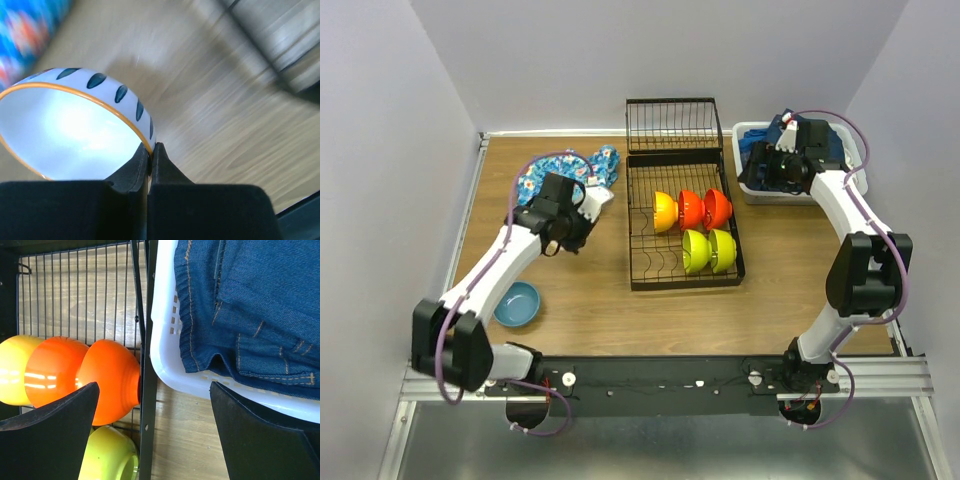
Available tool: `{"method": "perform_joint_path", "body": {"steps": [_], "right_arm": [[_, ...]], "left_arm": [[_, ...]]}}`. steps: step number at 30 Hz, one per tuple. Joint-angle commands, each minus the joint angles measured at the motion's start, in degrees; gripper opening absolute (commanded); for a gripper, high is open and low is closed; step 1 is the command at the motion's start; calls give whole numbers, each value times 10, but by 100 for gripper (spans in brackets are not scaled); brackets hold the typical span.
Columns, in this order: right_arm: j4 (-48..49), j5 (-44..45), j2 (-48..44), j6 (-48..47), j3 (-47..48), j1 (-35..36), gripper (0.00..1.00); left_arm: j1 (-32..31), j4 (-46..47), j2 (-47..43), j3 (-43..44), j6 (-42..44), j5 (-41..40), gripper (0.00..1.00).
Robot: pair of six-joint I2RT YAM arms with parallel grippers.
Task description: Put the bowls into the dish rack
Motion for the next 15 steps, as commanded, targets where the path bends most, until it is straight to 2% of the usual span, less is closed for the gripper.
{"method": "perform_joint_path", "body": {"steps": [1, 2, 3, 4, 5, 7, 8, 10, 11, 12, 15], "right_arm": [[-20, 25, -20, -12, -2, 2, 100], [-23, 34, -20, -16, -1, 2, 100], [-29, 38, -22, -20, -1, 1, 100], [-32, 41, -22, -24, -2, 2, 100], [-34, 48, -24, -33, -3, 1, 100], [-41, 56, -26, -41, -9, 2, 100], [-41, 64, -28, -52, -15, 2, 100], [-42, 76, -31, -61, -30, 2, 100], [-43, 84, -33, -68, -35, 2, 100], [-46, 88, -34, -68, -39, 2, 100], [-51, 95, -39, -86, -53, 1, 100]], "left_arm": [[-1, 172, -81, 14, -68, 273, 0], [-1, 261, -86, 2, -95, 354, 0], [-2, 320, -96, -15, -131, 377, 0], [-2, 383, -98, -56, -224, 396, 0], [-2, 496, -96, -73, -258, 419, 0], [-4, 546, -65, -82, -312, 467, 0], [-4, 601, -51, -82, -375, 481, 0], [-4, 688, -16, -112, -440, 520, 0], [-4, 808, -6, -126, -485, 530, 0], [-6, 851, 17, -139, -555, 537, 0], [-18, 992, 64, -164, -665, 564, 0]]}}
